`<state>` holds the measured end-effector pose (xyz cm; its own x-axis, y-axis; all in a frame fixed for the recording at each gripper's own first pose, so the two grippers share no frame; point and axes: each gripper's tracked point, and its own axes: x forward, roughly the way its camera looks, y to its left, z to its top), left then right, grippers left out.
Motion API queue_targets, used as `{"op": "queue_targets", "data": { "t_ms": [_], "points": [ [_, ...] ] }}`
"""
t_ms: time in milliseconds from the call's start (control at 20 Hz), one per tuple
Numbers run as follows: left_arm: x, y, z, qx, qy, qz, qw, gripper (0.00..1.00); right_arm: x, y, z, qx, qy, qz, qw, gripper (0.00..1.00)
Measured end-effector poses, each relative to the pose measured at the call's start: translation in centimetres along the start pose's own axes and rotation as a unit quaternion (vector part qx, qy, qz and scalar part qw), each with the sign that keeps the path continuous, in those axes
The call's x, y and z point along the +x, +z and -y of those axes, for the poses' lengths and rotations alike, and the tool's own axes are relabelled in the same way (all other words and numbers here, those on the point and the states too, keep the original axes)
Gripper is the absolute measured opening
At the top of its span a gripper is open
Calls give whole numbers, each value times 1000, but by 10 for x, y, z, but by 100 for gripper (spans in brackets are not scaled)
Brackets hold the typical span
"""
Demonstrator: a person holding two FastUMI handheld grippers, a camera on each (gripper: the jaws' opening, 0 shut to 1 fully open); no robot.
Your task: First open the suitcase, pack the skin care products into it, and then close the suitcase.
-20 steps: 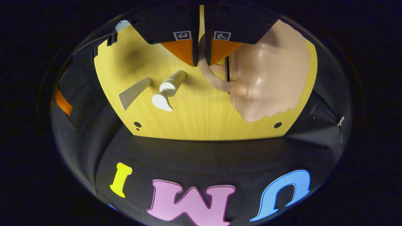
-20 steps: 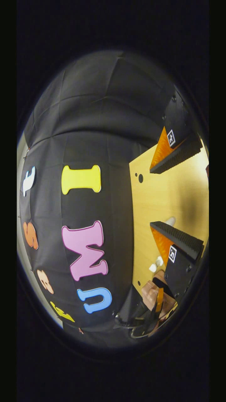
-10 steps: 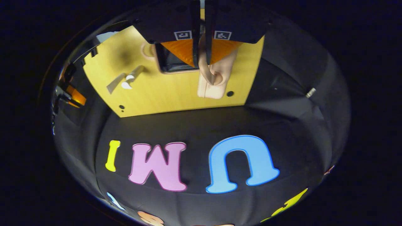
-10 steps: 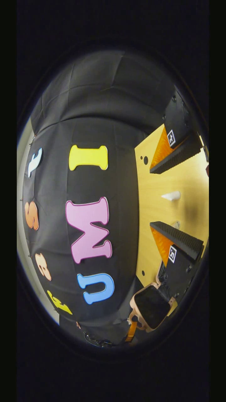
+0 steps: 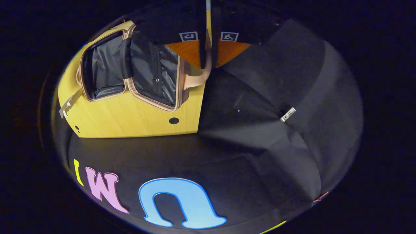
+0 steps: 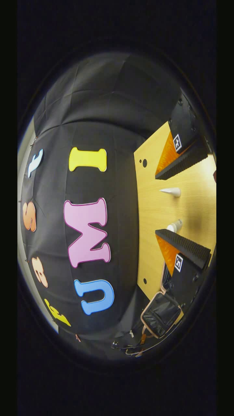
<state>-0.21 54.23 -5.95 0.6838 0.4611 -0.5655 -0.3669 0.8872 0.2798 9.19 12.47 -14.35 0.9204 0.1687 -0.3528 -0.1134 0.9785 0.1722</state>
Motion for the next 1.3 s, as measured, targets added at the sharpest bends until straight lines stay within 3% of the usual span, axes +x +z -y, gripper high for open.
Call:
{"op": "queue_targets", "data": {
  "t_ms": [350, 450, 500, 550, 650, 700, 850, 900, 950, 1000, 1100, 1150, 1300],
  "points": [
    [82, -74, -6, -16, 4, -93, 996, 14, -12, -23, -13, 14, -11, -38, 999, 97],
    [92, -66, -18, 12, 40, -81, 996, 16, -9, -34, -11, 17, -17, -52, 998, 97],
    [90, -60, -16, 24, 42, -73, 996, 11, -8, -40, -10, 21, -17, -62, 998, 97],
    [91, -62, -18, 31, 40, -70, 996, 12, -6, -41, -12, 27, -15, -65, 997, 97],
    [88, -57, -24, 34, 54, -66, 996, 24, -4, -38, -14, 42, -15, -61, 997, 97],
    [83, -49, -21, 26, 51, -49, 997, 37, -3, -38, -15, 49, -16, -60, 997, 97],
    [55, -22, 36, -6, -17, 28, 999, 45, 0, -55, -14, 56, -15, -71, 996, 97],
    [42, -11, 63, -12, -49, 52, 997, 67, 2, -62, -10, 52, -19, -76, 996, 97],
    [22, 3, 101, -18, -88, 79, 993, 73, 4, -68, -7, 51, -20, -82, 995, 97],
    [-1, 11, 138, -22, -125, 96, 987, 92, 7, -74, -6, 51, -19, -85, 995, 97],
    [-33, 31, 221, -4, -189, 128, 974, 98, 19, -88, 0, 29, -19, -94, 995, 97],
    [-53, 35, 261, 12, -215, 143, 966, 94, 25, -97, 6, 14, -22, -103, 994, 97],
    [-105, 35, 388, 49, -307, 154, 938, 98, 46, -115, 19, -27, -20, -114, 993, 97]
  ]
}}
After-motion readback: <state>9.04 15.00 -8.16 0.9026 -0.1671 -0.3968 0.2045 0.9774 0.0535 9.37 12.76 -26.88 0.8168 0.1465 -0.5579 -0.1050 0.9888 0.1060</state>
